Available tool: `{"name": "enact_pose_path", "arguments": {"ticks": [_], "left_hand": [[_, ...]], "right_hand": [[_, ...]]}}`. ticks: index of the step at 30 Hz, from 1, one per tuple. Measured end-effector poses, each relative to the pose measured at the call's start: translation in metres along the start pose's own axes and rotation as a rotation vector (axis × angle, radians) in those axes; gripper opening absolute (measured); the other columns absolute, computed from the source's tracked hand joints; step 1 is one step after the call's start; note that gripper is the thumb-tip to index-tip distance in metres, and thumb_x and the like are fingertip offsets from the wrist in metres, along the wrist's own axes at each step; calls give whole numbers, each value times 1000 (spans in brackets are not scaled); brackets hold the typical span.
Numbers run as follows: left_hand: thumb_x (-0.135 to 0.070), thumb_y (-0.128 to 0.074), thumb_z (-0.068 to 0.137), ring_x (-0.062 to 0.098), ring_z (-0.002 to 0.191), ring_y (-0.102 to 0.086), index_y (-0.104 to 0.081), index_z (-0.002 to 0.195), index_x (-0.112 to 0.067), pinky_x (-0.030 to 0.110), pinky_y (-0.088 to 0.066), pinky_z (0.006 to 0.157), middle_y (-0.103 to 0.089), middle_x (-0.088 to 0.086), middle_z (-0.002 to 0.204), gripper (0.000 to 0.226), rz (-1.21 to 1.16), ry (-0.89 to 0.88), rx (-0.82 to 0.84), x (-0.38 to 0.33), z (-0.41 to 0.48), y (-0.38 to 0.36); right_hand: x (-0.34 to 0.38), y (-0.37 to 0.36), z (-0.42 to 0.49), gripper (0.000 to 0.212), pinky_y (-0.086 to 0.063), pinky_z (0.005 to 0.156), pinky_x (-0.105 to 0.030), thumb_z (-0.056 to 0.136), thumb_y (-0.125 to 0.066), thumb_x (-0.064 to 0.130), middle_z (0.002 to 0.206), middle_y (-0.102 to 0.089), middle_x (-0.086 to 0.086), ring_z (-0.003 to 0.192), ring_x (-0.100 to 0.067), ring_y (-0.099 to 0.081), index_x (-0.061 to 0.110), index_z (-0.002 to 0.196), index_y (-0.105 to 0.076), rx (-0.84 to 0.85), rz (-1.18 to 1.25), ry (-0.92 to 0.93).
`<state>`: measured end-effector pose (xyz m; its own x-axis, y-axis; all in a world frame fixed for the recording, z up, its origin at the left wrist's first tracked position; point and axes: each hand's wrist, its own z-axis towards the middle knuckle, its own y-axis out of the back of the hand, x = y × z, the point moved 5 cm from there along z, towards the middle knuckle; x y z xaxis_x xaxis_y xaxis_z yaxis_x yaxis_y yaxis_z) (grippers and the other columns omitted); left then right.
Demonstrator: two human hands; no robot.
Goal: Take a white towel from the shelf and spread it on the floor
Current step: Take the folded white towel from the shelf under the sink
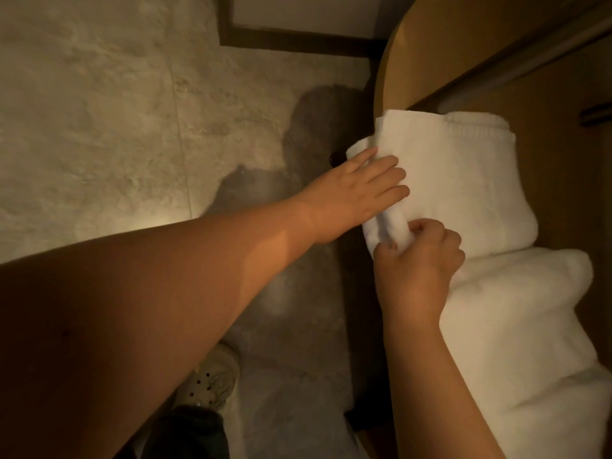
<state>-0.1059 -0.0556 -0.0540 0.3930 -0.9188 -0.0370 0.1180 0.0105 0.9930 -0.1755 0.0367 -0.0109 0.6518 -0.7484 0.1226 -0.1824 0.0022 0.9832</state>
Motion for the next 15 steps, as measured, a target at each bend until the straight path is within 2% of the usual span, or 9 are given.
{"name": "enact_pose_path", "arguments": {"ticks": [3,6,9,12,15], "left_hand": [[-18,-49,92,28,140,-30,-27,146,-15,43,-18,115,-37,8,151,59,96,-5,-48,-8,-1,-2],[-19,-41,96,30,143,-23,-20,148,-11,43,-14,116,-27,11,156,57,141,9,-63,-11,0,-7],[-17,-40,98,30,143,-24,-25,147,-10,42,-14,116,-30,12,154,52,59,5,-70,-10,0,-8],[-15,-45,94,25,130,-48,-53,132,-12,39,-33,111,-56,9,137,39,-5,-33,-158,-9,2,-1],[-11,-42,90,29,118,-58,-62,120,-8,41,-38,107,-65,13,122,36,-157,-58,-207,-4,3,10]], "right_hand": [[0,-10,-8,80,-39,98,-41,66,-81,17,141,-37,-14,127,-32,-35,12,133,-38,22,-100,67],[-3,-17,-9,98,-29,111,-44,66,-79,7,151,-27,-13,137,-31,-26,16,146,-23,6,-152,99],[-5,-18,-7,96,-28,112,-44,67,-73,-3,151,-29,-13,137,-31,-27,17,147,-24,-58,-120,118],[-7,-13,-7,85,-32,108,-40,69,-71,-4,144,-39,-12,131,-29,-34,14,143,-33,-132,-57,144],[-7,-5,-11,70,-41,101,-42,69,-69,-4,130,-50,-14,120,-29,-45,7,133,-42,-170,65,177]]}}
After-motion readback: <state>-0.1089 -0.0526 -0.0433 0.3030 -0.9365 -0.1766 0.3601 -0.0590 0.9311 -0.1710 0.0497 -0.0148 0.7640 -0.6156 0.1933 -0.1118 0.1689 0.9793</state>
